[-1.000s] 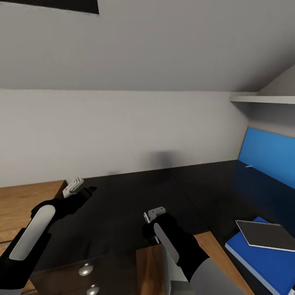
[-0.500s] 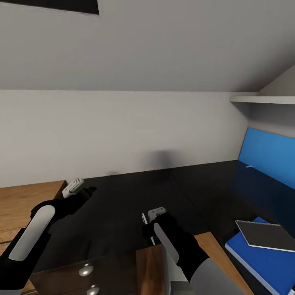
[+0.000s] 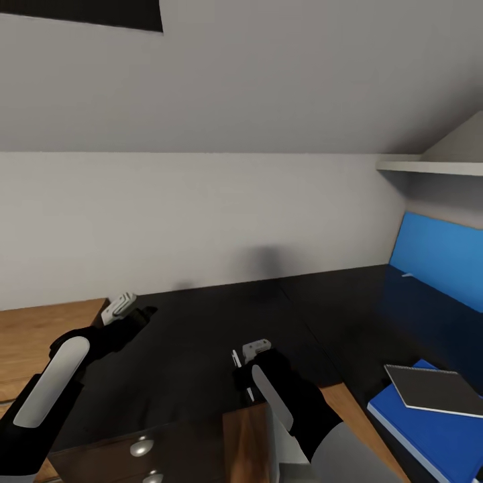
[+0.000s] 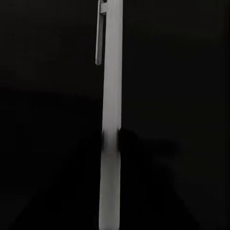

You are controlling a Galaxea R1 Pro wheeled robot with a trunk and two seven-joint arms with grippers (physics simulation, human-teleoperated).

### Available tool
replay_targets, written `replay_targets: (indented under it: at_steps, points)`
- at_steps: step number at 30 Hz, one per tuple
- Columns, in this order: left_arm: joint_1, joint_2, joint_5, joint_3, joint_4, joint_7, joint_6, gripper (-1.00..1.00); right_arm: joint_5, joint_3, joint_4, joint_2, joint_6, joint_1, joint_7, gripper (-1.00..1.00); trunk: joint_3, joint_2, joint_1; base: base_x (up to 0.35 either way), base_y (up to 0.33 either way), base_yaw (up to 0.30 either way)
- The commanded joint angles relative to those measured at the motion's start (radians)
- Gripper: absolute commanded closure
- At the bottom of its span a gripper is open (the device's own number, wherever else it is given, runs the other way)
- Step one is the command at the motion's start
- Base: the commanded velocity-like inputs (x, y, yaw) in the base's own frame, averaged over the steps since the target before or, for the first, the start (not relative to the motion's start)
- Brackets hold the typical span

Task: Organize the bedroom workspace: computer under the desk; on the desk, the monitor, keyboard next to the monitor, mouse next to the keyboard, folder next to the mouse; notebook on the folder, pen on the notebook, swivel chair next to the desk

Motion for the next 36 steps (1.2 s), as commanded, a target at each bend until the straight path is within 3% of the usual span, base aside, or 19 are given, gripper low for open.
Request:
replay_targets:
  at_steps: [1,11,13,15,16,19,21,26,31,36]
  points:
    - [-0.001,0.001,0.007,-0.001,-0.001,0.008,0.0,-1.0,-0.012,0.001,-0.001,0.0,0.002,-0.001,-0.009,1.0,0.002,0.007,-0.004,0.0,0.0,0.0]
    - [0.0,0.0,0.007,-0.002,-0.001,0.008,0.0,-1.0,-0.011,-0.009,-0.018,0.0,0.002,-0.001,-0.012,1.0,0.033,0.077,-0.042,0.0,0.0,-0.001]
    - [0.001,-0.001,0.007,-0.002,-0.002,0.008,0.0,-1.0,-0.008,-0.065,-0.087,0.0,0.006,0.003,-0.05,1.0,0.04,0.091,-0.05,0.0,0.0,-0.114]
    - [0.001,-0.001,0.007,-0.002,-0.001,0.008,0.0,-1.0,-0.006,-0.096,-0.143,0.0,0.009,0.006,-0.101,1.0,0.046,0.105,-0.058,0.0,0.0,-0.194]
    - [0.001,-0.002,0.007,-0.002,-0.001,0.008,0.0,-1.0,-0.007,-0.118,-0.195,0.0,0.011,0.008,-0.168,1.0,0.049,0.112,-0.061,0.0,0.0,-0.239]
    - [0.001,-0.002,0.007,-0.002,-0.001,0.008,0.001,-1.0,-0.01,-0.143,-0.254,0.0,0.016,0.011,-0.29,1.0,0.058,0.133,-0.073,0.0,0.0,-0.262]
    - [0.001,-0.002,0.007,-0.003,-0.001,0.008,0.001,-1.0,-0.011,-0.152,-0.269,0.0,0.018,0.012,-0.328,1.0,0.065,0.147,-0.081,0.0,0.0,-0.281]
    - [0.001,-0.003,0.007,-0.003,-0.001,0.008,0.001,-1.0,-0.011,-0.193,-0.288,0.0,0.02,0.013,-0.382,1.0,0.08,0.182,-0.1,0.0,0.0,-0.291]
    - [0.001,-0.003,0.007,-0.003,-0.001,0.008,0.001,-1.0,-0.011,-0.209,-0.283,0.0,0.02,0.012,-0.395,1.0,0.096,0.217,-0.119,0.0,0.0,-0.296]
    - [0.001,-0.003,0.007,-0.003,0.0,0.008,0.001,-1.0,-0.012,-0.241,-0.22,0.0,0.014,0.009,-0.398,1.0,0.112,0.252,-0.138,0.0,0.0,-0.298]
